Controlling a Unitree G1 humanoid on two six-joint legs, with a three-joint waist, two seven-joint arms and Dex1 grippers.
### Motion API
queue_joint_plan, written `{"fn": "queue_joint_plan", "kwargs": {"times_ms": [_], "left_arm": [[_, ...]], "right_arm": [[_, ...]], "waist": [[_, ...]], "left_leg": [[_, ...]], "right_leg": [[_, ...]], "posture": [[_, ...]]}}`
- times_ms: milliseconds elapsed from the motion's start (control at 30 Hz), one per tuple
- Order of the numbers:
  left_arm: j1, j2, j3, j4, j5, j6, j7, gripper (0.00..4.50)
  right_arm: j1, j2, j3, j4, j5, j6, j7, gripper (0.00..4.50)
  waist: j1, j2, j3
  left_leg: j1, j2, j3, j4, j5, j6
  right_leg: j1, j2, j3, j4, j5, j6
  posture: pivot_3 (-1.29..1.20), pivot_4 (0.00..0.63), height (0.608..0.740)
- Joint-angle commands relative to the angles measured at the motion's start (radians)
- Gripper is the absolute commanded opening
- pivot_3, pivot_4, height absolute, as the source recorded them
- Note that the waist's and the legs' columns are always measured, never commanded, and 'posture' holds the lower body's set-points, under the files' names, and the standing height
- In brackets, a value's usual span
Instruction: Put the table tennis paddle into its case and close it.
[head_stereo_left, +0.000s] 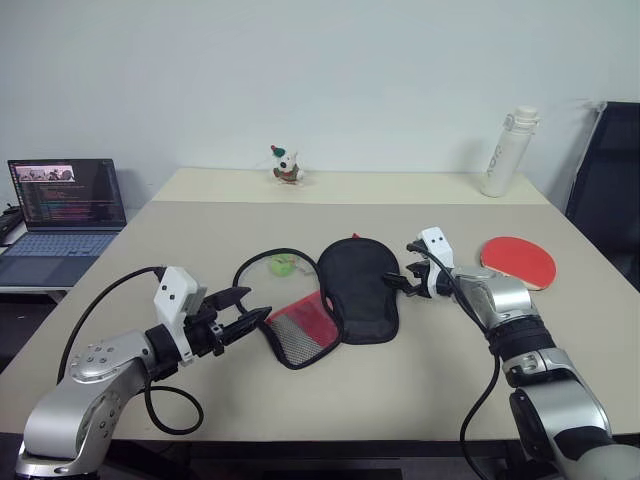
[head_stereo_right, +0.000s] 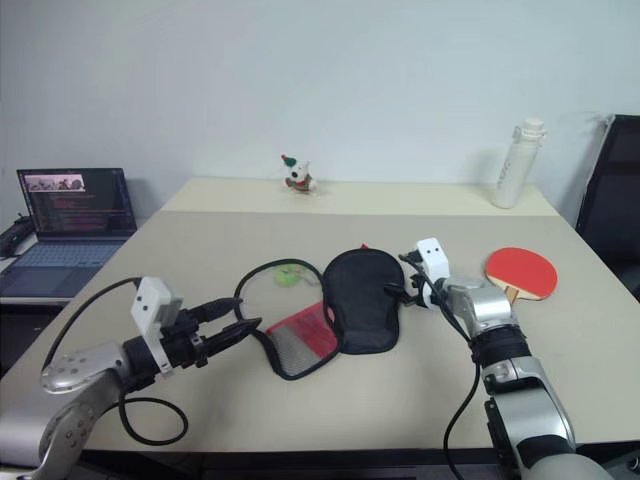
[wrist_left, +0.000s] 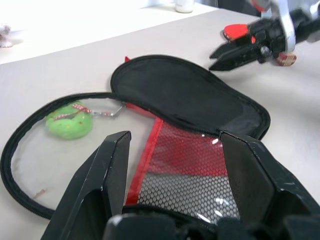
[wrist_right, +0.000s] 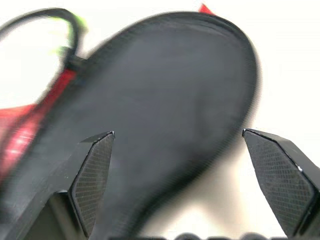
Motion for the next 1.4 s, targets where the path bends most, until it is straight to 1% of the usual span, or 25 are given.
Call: {"fn": "queue_joint_plan", "kwargs": {"times_ms": [33,133,200,367,667,700,733,767,933,1033,1133,1267,1400], "left_arm": [[-0.061,0.014,0.060,-0.051,-0.067,0.027,0.015,3.06],[-0.112,0.029,0.095,-0.050,-0.148,0.080,0.016,3.06],[-0.124,0.056,0.115,-0.042,-0.181,0.107,-0.006,3.06],[-0.094,0.109,0.127,-0.024,-0.170,0.106,-0.053,3.06],[-0.037,0.099,0.125,-0.049,-0.169,0.091,-0.044,3.06],[-0.036,0.098,0.125,-0.049,-0.169,0.091,-0.043,3.09],[-0.036,0.098,0.125,-0.050,-0.169,0.091,-0.042,3.09],[-0.035,0.098,0.125,-0.050,-0.169,0.091,-0.041,3.09],[-0.032,0.100,0.124,-0.048,-0.163,0.086,-0.043,3.09],[-0.030,0.101,0.119,-0.048,-0.160,0.085,-0.047,3.09],[-0.036,0.101,0.106,-0.047,-0.158,0.085,-0.052,3.09],[-0.054,0.101,0.090,-0.036,-0.153,0.085,-0.062,3.09],[-0.092,0.092,0.061,-0.015,-0.161,0.091,-0.077,3.09]], "right_arm": [[-0.020,0.002,-0.030,-0.010,0.013,0.045,-0.004,4.50],[-0.014,0.017,-0.038,-0.006,0.034,0.098,0.011,4.50],[-0.010,0.030,-0.048,0.004,0.047,0.126,0.018,4.50],[-0.013,0.063,-0.059,0.018,0.073,0.172,0.029,4.50],[-0.050,0.140,-0.117,0.030,0.114,0.211,0.022,4.50],[-0.054,0.146,-0.122,0.029,0.120,0.215,0.020,4.22],[-0.058,0.151,-0.125,0.029,0.121,0.216,0.018,4.13],[-0.060,0.154,-0.125,0.030,0.122,0.217,0.016,3.92],[-0.075,0.184,-0.158,0.058,0.125,0.160,-0.042,2.13],[-0.088,0.205,-0.200,0.070,0.146,0.153,-0.078,1.10],[-0.107,0.223,-0.272,0.096,0.181,0.160,-0.138,0.01],[-0.116,0.223,-0.334,0.127,0.189,0.126,-0.230,0.01],[-0.112,0.207,-0.411,0.144,0.216,0.159,-0.328,0.01]], "waist": [[0.000,0.000,0.000],[0.000,0.000,0.000],[-0.003,0.000,0.000],[-0.007,0.000,0.000],[-0.022,0.000,0.000],[-0.022,0.000,0.000],[-0.022,0.000,0.000],[-0.022,0.000,0.000],[-0.021,0.000,0.000],[-0.022,0.000,0.000],[-0.021,0.000,0.000],[-0.021,0.000,0.000],[-0.019,0.000,0.000]], "left_leg": [[0.000,0.000,0.000,0.000,0.000,0.000],[0.000,0.000,0.000,0.000,0.000,0.000],[0.000,0.000,0.000,0.000,0.000,-0.001],[0.000,0.000,0.000,-0.001,0.001,-0.002],[0.000,0.000,0.000,-0.002,0.001,-0.002],[0.000,0.000,0.000,-0.003,0.001,-0.002],[0.000,0.000,0.000,-0.003,0.001,-0.002],[0.000,0.000,0.001,-0.003,0.001,-0.002],[-0.001,0.000,0.001,-0.004,0.001,-0.002],[-0.001,0.000,0.002,-0.005,0.001,-0.002],[-0.001,0.000,0.002,-0.007,0.003,-0.005],[-0.001,0.000,0.002,-0.009,0.004,-0.006],[-0.002,0.000,0.003,-0.010,0.005,-0.008]], "right_leg": [[0.000,0.000,0.000,0.000,0.000,0.000],[0.000,0.000,0.000,0.000,0.000,0.000],[0.000,0.000,0.000,0.000,0.000,0.000],[0.000,0.000,0.000,-0.001,0.000,0.000],[-0.001,0.000,0.000,-0.001,0.000,0.000],[-0.001,0.000,0.000,-0.001,0.000,0.000],[-0.001,0.000,0.000,-0.001,0.000,0.000],[-0.001,0.000,0.001,-0.001,0.000,0.000],[-0.003,0.000,0.001,-0.001,0.000,0.000],[-0.004,0.000,0.001,-0.001,0.000,0.000],[-0.005,0.000,0.002,-0.001,0.000,0.000],[-0.006,0.000,0.002,-0.001,0.000,0.000],[-0.009,0.000,0.003,-0.001,0.000,0.000]], "posture": [[0.00,0.150,0.740],[0.00,0.150,0.740],[0.00,0.150,0.740],[0.00,0.150,0.740],[0.00,0.150,0.740],[0.00,0.150,0.740],[0.00,0.150,0.740],[0.00,0.150,0.740],[0.00,0.150,0.740],[0.00,0.150,0.740],[0.00,0.150,0.740],[0.00,0.150,0.740],[0.00,0.150,0.740]]}}
